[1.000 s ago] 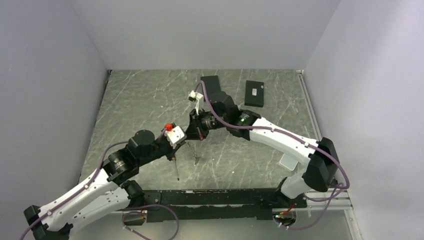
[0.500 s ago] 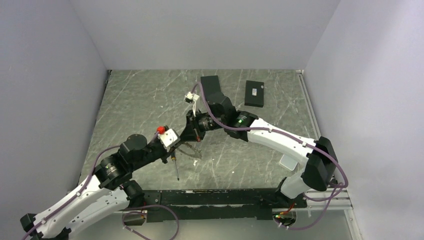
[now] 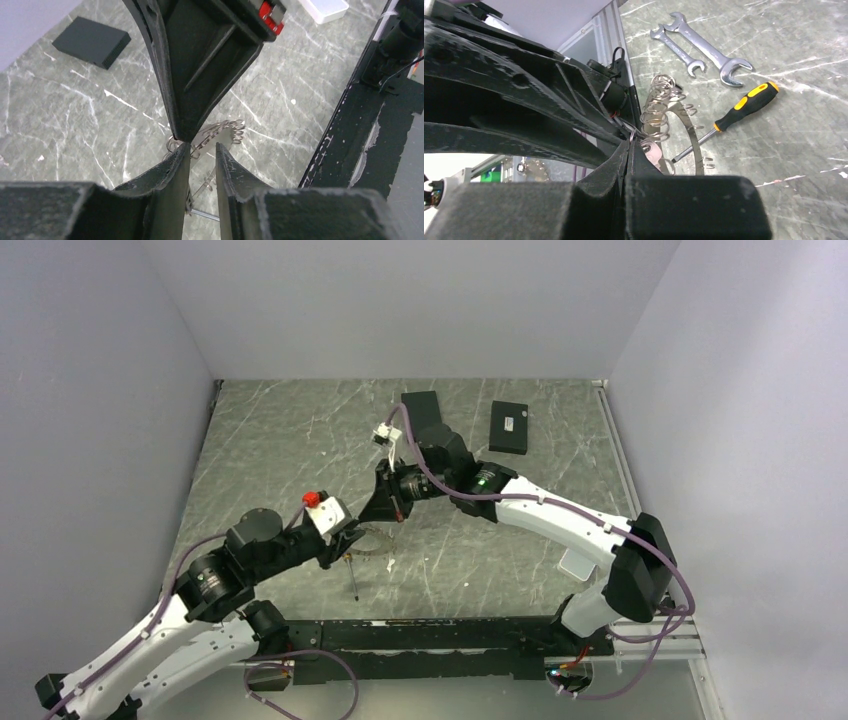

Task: Put the keys on the keyring

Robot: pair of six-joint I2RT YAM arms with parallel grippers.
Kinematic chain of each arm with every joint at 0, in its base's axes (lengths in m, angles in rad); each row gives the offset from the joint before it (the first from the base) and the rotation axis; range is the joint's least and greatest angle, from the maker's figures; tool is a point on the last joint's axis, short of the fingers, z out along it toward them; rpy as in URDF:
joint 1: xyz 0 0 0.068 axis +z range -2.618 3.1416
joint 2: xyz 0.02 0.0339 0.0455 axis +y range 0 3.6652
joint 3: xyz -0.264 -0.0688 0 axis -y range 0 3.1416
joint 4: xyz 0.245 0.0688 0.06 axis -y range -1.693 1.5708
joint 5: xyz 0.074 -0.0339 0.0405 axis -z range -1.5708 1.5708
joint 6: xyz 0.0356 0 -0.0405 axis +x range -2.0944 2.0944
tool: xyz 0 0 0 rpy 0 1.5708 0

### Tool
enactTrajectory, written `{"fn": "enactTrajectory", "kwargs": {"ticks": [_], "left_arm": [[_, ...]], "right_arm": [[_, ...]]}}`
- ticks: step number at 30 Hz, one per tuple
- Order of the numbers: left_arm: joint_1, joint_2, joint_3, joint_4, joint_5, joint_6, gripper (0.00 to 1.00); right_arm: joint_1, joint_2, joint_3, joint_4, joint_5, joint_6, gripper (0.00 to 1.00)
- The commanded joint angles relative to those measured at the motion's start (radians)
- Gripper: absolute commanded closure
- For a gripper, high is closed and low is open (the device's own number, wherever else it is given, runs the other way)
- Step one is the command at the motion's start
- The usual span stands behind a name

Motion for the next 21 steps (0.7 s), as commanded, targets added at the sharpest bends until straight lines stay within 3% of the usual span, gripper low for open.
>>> {"fn": "enactTrajectory", "kwargs": {"ticks": [1,8,13,21], "left_arm": [[-0.004,-0.039,0.085,0.133,0.05,-0.015,0.69],[-0.004,-0.066,0.123,0.075,0.054,-0.013,0.71],[-0.004,-0.09,0.08,0.055,0.164,-0.021,0.77],[-0.004,-0.104,-0.023,0.127,0.112,-0.041,0.78]], "right_arm": [[0.0,-0.035,-0.016,0.025,-0.003,-0.004,1.0],[-0.02,-0.043,-0.015,0.023,-0.008,-0.001,1.0],[-0.039,-0.048,0.01,0.011,-0.002,0.018,1.0],[-0.073,-0.063,0.047,-0.014,0.023,0.076,1.0]]}}
